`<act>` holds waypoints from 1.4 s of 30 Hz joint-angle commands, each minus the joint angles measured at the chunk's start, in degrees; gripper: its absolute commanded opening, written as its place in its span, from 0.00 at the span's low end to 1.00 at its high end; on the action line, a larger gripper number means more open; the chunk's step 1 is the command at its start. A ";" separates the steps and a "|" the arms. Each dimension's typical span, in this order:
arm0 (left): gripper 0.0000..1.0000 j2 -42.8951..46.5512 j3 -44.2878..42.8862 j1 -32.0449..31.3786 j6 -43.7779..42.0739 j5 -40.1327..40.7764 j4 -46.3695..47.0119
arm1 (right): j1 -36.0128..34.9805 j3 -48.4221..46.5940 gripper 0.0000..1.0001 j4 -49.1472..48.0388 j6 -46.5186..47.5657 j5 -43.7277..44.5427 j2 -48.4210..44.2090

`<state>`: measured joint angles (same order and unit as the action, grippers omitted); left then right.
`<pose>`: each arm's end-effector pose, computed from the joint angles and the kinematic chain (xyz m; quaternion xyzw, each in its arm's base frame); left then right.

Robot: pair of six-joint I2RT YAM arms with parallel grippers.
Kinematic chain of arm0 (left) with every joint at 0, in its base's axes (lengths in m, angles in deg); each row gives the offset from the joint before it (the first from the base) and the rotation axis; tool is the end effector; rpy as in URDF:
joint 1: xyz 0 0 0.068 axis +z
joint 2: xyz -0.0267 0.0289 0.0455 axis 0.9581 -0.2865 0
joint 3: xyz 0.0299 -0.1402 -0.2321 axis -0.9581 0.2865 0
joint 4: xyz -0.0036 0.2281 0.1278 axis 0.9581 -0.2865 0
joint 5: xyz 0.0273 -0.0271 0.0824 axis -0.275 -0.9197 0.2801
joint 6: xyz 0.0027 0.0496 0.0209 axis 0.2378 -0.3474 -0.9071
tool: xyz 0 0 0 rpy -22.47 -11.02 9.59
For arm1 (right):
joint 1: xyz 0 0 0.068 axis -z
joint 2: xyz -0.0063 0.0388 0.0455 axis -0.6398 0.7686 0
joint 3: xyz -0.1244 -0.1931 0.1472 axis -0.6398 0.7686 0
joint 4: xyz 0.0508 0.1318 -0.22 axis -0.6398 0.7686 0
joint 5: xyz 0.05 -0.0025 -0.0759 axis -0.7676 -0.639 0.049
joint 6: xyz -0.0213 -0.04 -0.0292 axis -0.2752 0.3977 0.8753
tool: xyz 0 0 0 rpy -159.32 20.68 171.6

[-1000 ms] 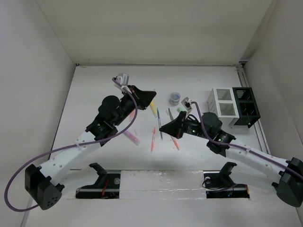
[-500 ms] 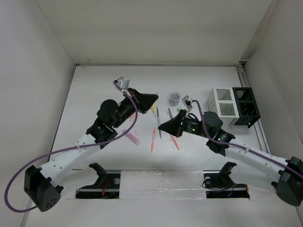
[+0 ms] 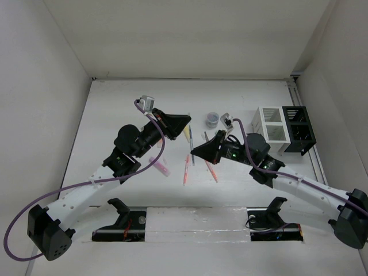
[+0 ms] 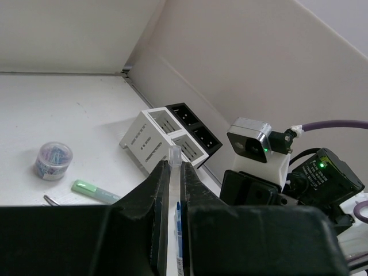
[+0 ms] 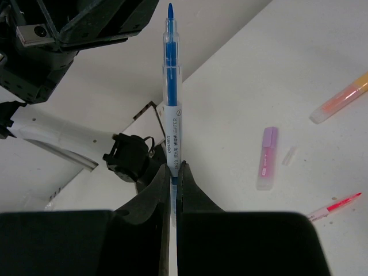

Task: Sort the stationery into containers
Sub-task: Close the pen cap on the pen.

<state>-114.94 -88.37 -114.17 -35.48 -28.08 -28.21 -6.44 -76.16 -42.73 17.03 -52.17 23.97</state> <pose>0.1609 -0.1464 0.3778 0.1018 0.5738 -0.5249 0.6204 0.1528 0.1798 0.3036 -0.2076 0.6633 0.5683 0.4404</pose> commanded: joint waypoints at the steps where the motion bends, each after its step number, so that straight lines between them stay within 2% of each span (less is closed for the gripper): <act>1: 0.00 1.44 0.35 -0.14 -1.24 -1.22 4.47 | -0.45 -2.86 0.00 -2.67 -0.09 -0.09 0.25; 42: 0.00 -0.14 0.35 -0.14 -1.24 -3.95 5.00 | -0.45 -3.91 0.00 -2.14 -0.09 1.40 -0.98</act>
<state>-115.16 -88.37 -114.17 -35.74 -30.72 -26.76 -6.44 -76.66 -42.34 17.03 -51.43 23.05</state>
